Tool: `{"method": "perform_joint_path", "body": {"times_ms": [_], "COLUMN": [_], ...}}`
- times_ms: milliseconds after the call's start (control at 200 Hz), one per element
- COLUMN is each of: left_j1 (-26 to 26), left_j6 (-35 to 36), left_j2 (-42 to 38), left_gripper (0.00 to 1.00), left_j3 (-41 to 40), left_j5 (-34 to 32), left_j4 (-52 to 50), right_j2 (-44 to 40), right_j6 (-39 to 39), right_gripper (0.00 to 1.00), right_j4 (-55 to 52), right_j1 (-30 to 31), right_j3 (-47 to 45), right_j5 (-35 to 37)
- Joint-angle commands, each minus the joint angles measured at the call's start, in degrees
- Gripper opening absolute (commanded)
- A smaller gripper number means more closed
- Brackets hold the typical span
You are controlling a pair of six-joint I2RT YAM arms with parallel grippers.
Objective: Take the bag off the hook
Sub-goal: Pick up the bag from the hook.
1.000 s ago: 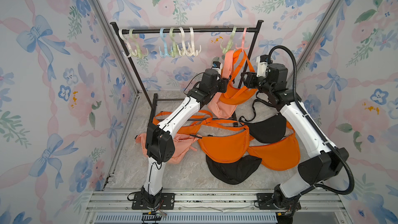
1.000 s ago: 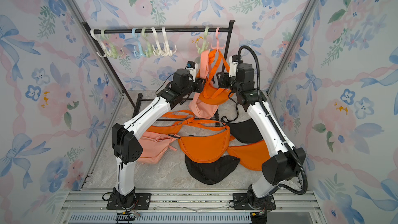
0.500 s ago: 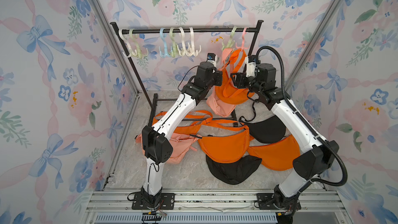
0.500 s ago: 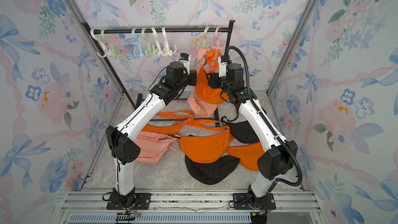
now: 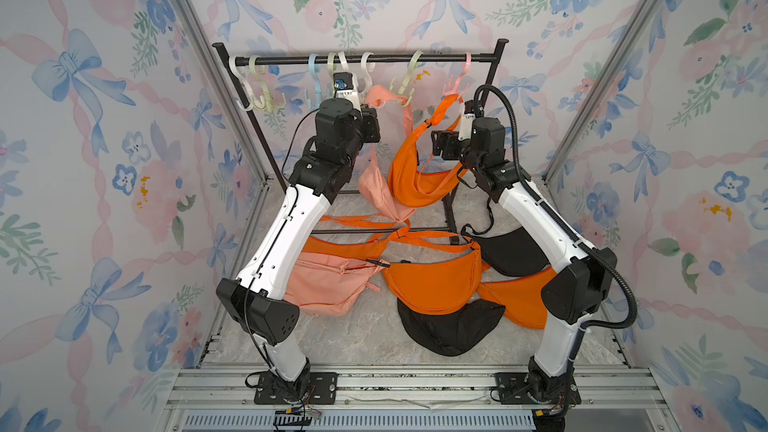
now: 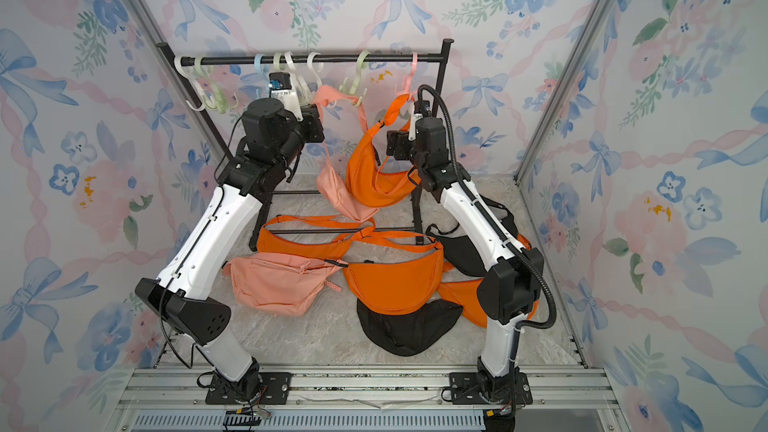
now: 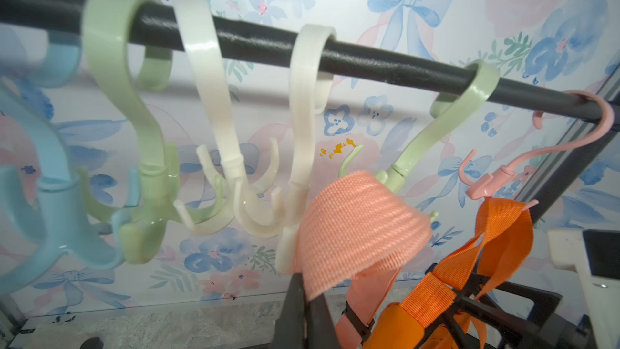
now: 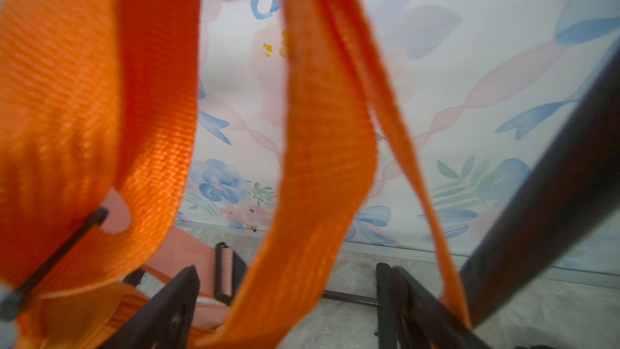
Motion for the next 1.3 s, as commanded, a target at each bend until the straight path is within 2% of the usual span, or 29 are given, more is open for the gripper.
{"method": "perform_joint_path", "body": {"times_ms": [0, 115, 275, 485, 615, 715, 830, 1130, 1220, 1295], "left_j1": [1.4, 3.1, 4.3, 4.4, 4.4, 4.4, 4.5, 4.5, 4.5, 4.4], "left_j6": [2.4, 2.4, 2.4, 3.0, 3.0, 2.3, 1.8, 0.7, 0.4, 0.2], "left_j2": [-2.2, -3.6, -6.2, -7.8, -8.5, -9.3, -10.2, -13.0, -13.8, -14.5], "left_gripper": [0.0, 0.0, 0.0, 0.0, 0.0, 0.0, 0.0, 0.0, 0.0, 0.0], "left_j3": [-1.3, -2.3, -4.9, -5.7, -5.9, -6.5, -6.8, -7.9, -8.8, -9.4], "left_j5": [-2.1, -2.3, -2.5, -1.9, -1.2, -0.5, 0.6, 1.9, 1.8, 1.9], "left_j4": [1.6, 1.7, 2.4, 2.7, 2.6, 2.6, 2.2, 0.4, 0.4, 0.4], "right_j2": [0.3, 0.2, -3.3, -16.1, -18.3, -15.5, -9.5, 8.2, 12.9, 16.9], "right_j6": [0.0, -1.3, -2.3, -8.0, -10.3, -12.3, -12.1, -9.6, -8.2, -6.2], "right_gripper": [0.91, 0.92, 0.92, 0.94, 0.93, 0.94, 0.96, 0.95, 0.9, 0.81], "right_j4": [2.7, 0.3, 1.1, 15.8, 20.6, 21.7, 22.0, 17.6, 17.1, 16.4], "right_j1": [-1.5, -3.1, -3.0, 6.7, 10.6, 12.0, 12.3, 13.1, 13.0, 12.5], "right_j3": [1.8, 2.9, -1.2, -19.4, -22.4, -20.0, -14.2, 6.9, 12.6, 18.1], "right_j5": [6.0, 9.5, 8.0, 8.3, 7.6, 4.3, -3.0, -14.3, -15.4, -16.6]}}
